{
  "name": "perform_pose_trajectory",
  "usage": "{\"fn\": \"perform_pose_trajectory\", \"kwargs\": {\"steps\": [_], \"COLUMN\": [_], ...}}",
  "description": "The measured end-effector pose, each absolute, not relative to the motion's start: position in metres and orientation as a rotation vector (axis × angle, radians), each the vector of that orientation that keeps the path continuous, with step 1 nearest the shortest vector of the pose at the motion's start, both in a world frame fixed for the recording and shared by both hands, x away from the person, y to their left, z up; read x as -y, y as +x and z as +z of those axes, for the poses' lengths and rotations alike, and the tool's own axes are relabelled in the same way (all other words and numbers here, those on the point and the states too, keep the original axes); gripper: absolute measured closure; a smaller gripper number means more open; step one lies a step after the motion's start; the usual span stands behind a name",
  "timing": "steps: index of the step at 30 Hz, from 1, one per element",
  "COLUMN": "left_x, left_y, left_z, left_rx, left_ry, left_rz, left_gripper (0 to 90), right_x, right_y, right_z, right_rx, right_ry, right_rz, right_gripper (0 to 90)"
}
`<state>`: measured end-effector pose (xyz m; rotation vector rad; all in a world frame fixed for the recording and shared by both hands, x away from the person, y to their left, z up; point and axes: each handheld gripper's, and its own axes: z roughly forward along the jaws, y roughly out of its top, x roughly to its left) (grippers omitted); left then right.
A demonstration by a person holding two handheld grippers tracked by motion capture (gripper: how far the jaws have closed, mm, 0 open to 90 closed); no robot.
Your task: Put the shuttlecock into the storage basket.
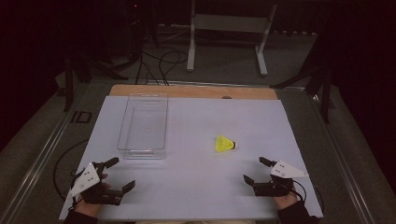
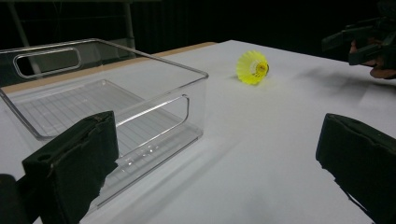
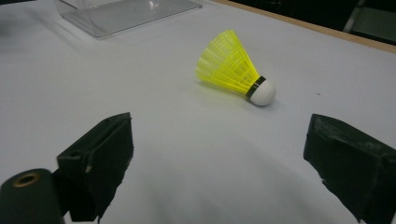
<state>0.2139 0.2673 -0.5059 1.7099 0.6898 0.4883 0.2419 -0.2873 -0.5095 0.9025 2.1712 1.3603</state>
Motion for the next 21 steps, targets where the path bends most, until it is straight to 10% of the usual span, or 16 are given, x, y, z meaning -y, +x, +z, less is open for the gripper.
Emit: {"fn": "perform_pose_trajectory", "kwargs": {"steps": [21], "left_x": [-0.267], "left_y": [0.215], "left_z": [-0.507], "left_rx": [-0.693], "left_ry": [1.718], "left_rz": [0.483], "left_gripper": [0.0], "right_x": [0.297], "right_y": [0.242], "right_z": [-0.488], "right_rx": [-2.127], "right_ry": [0.896], "right_rz": [1.346], "right_gripper": [7.6]}}
